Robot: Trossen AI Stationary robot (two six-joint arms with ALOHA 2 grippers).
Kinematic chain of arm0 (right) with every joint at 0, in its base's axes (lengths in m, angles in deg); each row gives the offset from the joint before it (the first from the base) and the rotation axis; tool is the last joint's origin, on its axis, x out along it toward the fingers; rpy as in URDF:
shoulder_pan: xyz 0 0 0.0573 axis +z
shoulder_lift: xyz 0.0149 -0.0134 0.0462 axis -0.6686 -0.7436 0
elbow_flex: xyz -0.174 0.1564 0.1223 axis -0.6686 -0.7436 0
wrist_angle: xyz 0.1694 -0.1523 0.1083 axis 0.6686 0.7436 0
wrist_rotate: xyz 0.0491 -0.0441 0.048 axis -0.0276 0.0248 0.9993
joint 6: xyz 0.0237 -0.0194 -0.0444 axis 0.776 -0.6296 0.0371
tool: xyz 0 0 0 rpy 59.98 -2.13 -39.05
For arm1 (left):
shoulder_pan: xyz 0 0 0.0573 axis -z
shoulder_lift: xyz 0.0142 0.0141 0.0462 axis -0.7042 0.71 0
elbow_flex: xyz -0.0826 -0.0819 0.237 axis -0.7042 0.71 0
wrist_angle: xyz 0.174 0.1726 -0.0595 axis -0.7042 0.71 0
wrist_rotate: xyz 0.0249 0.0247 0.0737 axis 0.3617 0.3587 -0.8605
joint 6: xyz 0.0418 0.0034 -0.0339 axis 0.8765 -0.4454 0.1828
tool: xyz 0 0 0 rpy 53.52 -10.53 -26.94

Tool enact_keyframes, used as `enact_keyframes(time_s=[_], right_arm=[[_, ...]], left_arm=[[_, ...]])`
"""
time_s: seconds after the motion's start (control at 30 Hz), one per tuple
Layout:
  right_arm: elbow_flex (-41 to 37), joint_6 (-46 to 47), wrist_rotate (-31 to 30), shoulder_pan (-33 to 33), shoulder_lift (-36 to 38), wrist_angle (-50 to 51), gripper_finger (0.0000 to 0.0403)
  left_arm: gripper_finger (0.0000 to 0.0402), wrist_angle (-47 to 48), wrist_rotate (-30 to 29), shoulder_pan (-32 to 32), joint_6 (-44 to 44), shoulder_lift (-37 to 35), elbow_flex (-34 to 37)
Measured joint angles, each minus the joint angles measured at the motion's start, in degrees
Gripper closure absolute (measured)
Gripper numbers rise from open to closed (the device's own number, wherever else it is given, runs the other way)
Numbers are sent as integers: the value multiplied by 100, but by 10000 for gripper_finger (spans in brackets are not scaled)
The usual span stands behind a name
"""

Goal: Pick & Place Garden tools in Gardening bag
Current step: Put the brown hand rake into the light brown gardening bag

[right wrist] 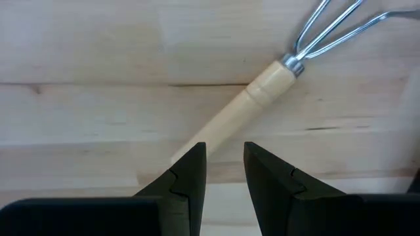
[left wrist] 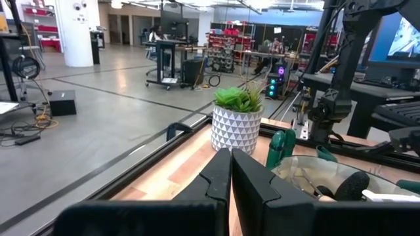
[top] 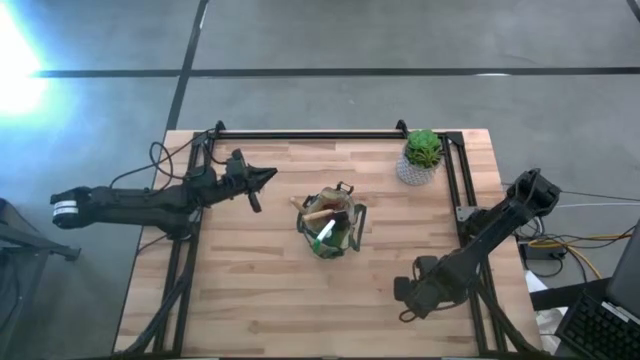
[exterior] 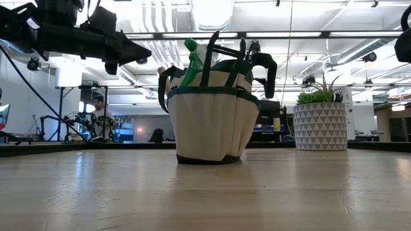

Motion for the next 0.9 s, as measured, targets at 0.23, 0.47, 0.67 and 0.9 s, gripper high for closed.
enact_keyframes(time_s=[0.23,0.47,0.67,0.9], right_arm=[[-247,14,128,16,8,-217,307],[-846,41,227,30,55,-1118,307],[-1030,41,256,34,37,-1200,307],[-1244,23,294,16,43,-1432,307]], left_arm=[[385,76,0,0,0,-3,0],[384,82,0,0,0,-13,0],[385,82,-1,2,-2,-18,0],[385,82,-2,2,0,-20,0]])
